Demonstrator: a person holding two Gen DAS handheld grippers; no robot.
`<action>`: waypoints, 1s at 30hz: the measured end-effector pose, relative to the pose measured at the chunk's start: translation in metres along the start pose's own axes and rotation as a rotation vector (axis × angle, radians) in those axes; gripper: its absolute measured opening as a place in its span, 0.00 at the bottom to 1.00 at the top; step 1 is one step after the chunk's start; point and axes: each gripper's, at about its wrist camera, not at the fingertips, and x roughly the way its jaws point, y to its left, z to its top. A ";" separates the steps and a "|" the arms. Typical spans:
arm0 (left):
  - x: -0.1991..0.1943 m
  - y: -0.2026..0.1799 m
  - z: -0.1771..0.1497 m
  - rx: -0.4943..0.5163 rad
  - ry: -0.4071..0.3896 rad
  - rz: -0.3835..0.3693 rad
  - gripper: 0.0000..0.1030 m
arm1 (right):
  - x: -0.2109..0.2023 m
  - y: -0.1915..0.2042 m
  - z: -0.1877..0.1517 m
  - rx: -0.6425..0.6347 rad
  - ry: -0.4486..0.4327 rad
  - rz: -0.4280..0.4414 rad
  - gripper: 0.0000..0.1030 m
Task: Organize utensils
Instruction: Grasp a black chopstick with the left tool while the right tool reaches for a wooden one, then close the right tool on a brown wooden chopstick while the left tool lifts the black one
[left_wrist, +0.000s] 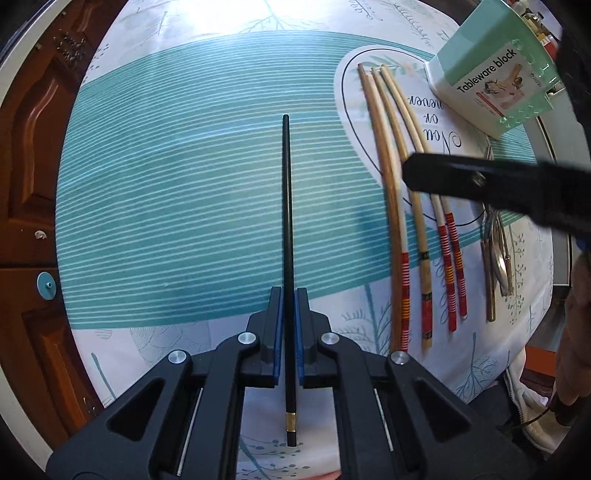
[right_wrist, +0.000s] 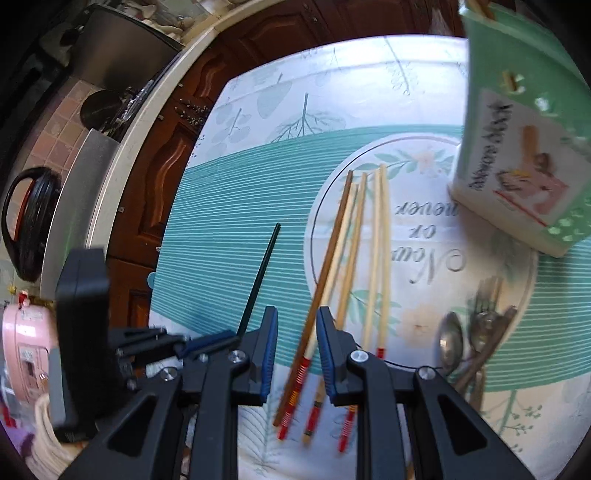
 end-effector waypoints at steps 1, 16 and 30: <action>0.000 0.001 -0.001 0.002 0.000 -0.002 0.03 | 0.005 0.001 0.003 0.016 0.013 0.009 0.20; 0.004 -0.002 0.000 0.030 0.006 -0.006 0.03 | 0.040 0.001 0.018 0.150 0.082 -0.123 0.21; 0.012 -0.013 -0.007 0.028 0.082 0.046 0.04 | 0.066 0.035 0.031 -0.040 0.158 -0.465 0.08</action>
